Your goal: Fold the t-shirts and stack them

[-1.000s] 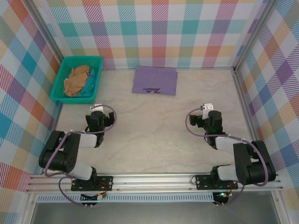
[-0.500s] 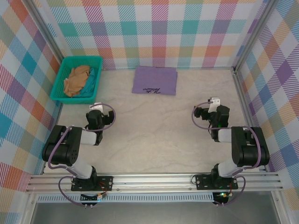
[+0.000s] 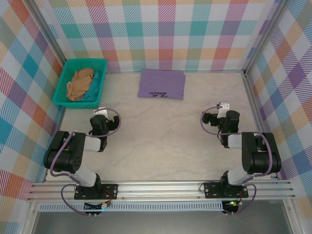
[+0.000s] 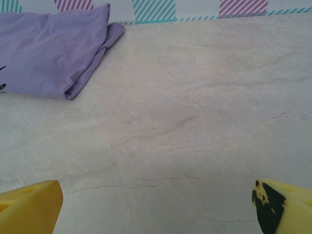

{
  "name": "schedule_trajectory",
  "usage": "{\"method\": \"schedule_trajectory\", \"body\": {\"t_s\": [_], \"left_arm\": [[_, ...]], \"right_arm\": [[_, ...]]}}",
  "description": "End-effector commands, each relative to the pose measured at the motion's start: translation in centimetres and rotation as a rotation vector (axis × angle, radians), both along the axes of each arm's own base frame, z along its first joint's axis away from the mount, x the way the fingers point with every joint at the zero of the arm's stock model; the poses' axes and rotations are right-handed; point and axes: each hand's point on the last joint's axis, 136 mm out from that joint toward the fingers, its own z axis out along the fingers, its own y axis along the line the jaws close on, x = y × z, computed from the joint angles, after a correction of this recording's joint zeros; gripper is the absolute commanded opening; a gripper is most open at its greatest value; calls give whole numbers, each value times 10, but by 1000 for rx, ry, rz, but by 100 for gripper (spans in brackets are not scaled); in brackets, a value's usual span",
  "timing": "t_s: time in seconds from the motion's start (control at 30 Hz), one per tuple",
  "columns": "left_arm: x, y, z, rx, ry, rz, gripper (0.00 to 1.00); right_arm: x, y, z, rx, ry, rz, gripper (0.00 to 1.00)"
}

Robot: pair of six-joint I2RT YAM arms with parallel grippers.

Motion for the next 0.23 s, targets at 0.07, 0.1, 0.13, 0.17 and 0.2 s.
{"method": "schedule_trajectory", "body": {"t_s": [0.07,0.1,0.13,0.17,0.2], "left_arm": [[10,-1,16,-15,-56,-8,99],[10,-1,16,-16,-57,-8,99],[10,-1,16,-14,-58,-9,100],[10,0,16,-13,-60,-8,99],[10,-1,16,-14,-58,-9,99]], "right_arm": [[1,5,1,14,-1,13,99],[1,5,2,14,-3,13,99],[1,6,2,14,-3,14,99],[1,6,2,13,-2,14,99],[1,6,2,14,-4,14,99]]}}
